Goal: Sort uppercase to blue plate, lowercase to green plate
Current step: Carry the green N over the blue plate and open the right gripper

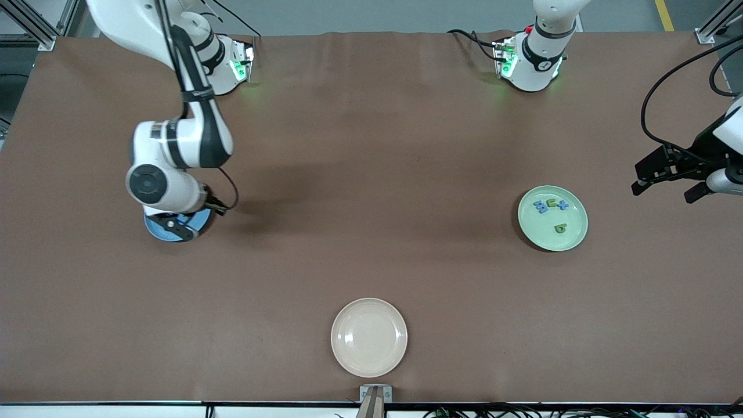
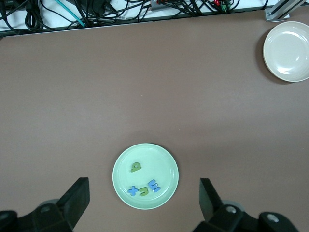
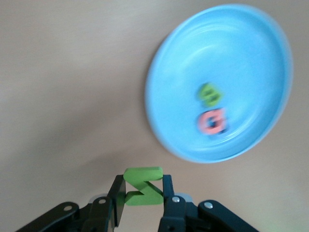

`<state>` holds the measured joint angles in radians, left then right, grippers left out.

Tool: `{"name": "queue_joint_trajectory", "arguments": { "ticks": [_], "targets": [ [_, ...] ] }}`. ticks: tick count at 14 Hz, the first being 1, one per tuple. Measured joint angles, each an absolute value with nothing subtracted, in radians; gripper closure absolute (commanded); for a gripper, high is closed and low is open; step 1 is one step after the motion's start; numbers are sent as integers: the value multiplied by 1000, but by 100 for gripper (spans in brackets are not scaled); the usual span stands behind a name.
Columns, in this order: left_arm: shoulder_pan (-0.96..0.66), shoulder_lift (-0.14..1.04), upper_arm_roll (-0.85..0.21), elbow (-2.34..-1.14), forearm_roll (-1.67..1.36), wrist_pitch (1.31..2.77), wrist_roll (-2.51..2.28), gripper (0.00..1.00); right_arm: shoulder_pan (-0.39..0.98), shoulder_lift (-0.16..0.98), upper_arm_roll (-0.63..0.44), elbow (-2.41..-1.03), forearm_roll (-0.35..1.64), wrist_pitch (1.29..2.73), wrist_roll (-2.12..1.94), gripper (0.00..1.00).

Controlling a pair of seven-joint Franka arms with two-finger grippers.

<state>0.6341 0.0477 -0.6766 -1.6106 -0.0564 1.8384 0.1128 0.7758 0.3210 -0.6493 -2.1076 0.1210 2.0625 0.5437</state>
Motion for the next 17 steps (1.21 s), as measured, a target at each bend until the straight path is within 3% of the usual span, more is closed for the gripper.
{"name": "queue_joint_trajectory", "arguments": {
  "ticks": [6, 8, 11, 14, 15, 16, 17],
  "targets": [
    [597, 55, -642, -1610, -56, 1838, 113, 0, 772, 285, -868, -2228, 92, 2103, 191, 99],
    [459, 55, -504, -1609, -56, 1838, 113, 0, 748, 285, -904, -2253, 92, 2119, 114, 98],
    [148, 55, -202, -1603, -56, 1833, 112, 0, 726, 285, -908, -2267, 94, 2124, 87, 98],
    [52, 55, -113, -1599, -56, 1821, 110, 0, 732, 285, -900, -2272, 123, 2144, 87, 98],
    [52, 55, -111, -1599, -56, 1821, 110, 0, 734, 285, -897, -2272, 139, 2150, 87, 93],
    [52, 55, -109, -1599, -56, 1820, 110, 0, 736, 285, -894, -2272, 150, 2159, 87, 79],
    [52, 55, -108, -1599, -56, 1820, 110, 0, 739, 285, -892, -2272, 158, 2167, 87, 54]
  ]
}}
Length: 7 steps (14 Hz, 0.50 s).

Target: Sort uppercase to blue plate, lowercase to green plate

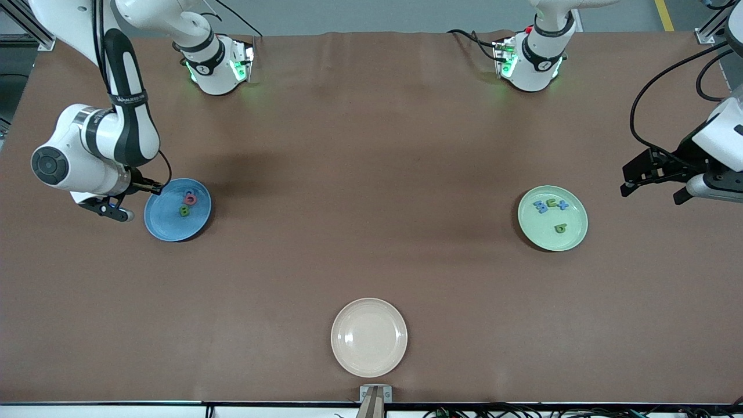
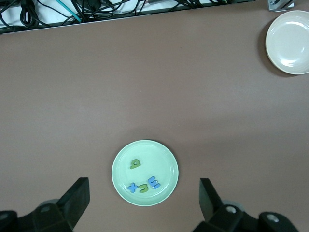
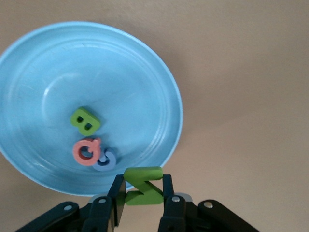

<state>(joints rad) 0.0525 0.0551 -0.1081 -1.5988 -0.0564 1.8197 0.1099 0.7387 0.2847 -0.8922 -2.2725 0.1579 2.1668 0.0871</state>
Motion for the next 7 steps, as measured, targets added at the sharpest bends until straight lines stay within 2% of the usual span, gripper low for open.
{"name": "queue_joint_trajectory", "arguments": {
  "ticks": [1, 2, 7],
  "targets": [
    [52, 55, -108, -1599, -56, 1820, 110, 0, 742, 285, -891, -2273, 167, 2171, 87, 10],
    [52, 55, -108, -1599, -56, 1819, 110, 0, 745, 285, -889, -2272, 180, 2175, 87, 0],
    [52, 55, -108, -1599, -56, 1819, 110, 0, 759, 285, -888, -2272, 203, 2177, 88, 0]
  ]
}}
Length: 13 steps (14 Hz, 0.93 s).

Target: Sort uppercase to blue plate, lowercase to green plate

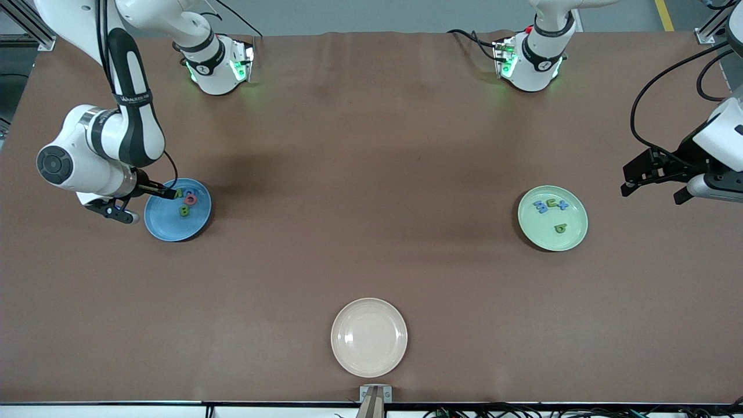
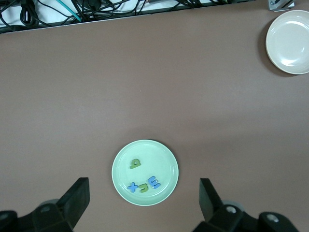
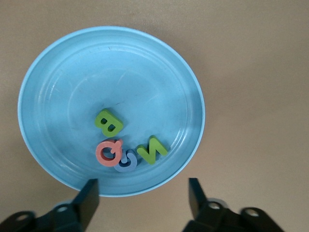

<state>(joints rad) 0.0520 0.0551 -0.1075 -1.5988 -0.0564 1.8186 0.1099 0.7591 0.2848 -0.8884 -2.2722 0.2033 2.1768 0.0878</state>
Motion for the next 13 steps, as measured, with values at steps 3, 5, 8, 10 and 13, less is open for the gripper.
{"name": "queue_joint_trajectory", "arguments": {
  "ticks": [3, 5, 8, 10, 13],
  "targets": [
    [50, 55, -107, -1599, -56, 1818, 110, 0, 766, 285, -888, -2265, 205, 2177, 88, 0],
    [30, 55, -90, -1599, -56, 1818, 110, 0, 776, 285, -888, -2241, 206, 2151, 88, 0],
    [-85, 55, 23, -1599, -56, 1816, 105, 0, 780, 284, -889, -2135, 206, 2009, 87, 0],
    [-113, 55, 49, -1599, -56, 1814, 92, 0, 780, 283, -891, -2044, 200, 1890, 65, 0],
    [-113, 55, 52, -1599, -56, 1811, 89, 0, 764, 281, -903, -1898, 195, 1718, -18, 0]
  ]
}}
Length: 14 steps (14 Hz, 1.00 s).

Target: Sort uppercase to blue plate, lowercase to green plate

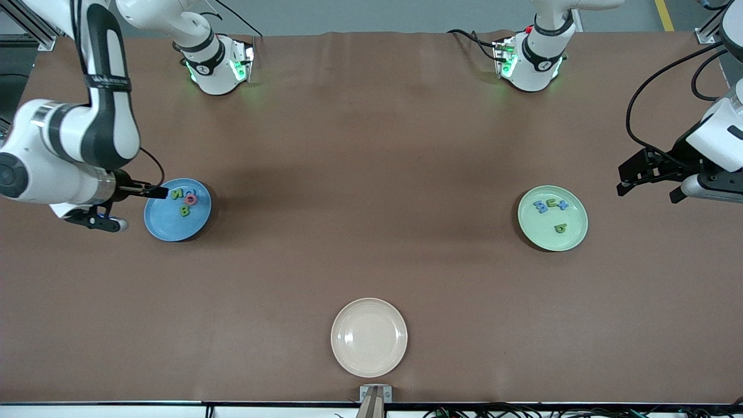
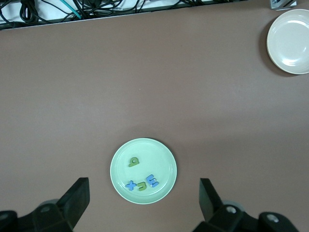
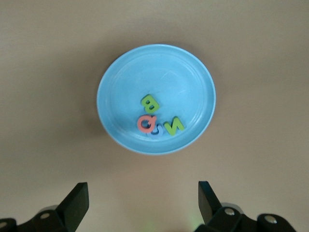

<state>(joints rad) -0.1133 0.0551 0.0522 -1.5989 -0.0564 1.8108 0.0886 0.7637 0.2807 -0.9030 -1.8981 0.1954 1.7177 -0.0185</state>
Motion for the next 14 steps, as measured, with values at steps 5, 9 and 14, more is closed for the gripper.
{"name": "queue_joint_trajectory", "arguments": {
  "ticks": [5, 9, 14],
  "targets": [
    [-113, 55, 55, -1599, -56, 1810, 89, 0, 702, 267, -911, -1663, 193, 1515, -67, 0],
    [-112, 55, 57, -1599, -56, 1809, 89, 0, 702, 265, -905, -1515, 173, 1468, -68, 0],
    [-112, 55, 58, -1599, -56, 1808, 89, 0, 706, 265, -897, -1424, 171, 1446, -68, 0]
  ]
}}
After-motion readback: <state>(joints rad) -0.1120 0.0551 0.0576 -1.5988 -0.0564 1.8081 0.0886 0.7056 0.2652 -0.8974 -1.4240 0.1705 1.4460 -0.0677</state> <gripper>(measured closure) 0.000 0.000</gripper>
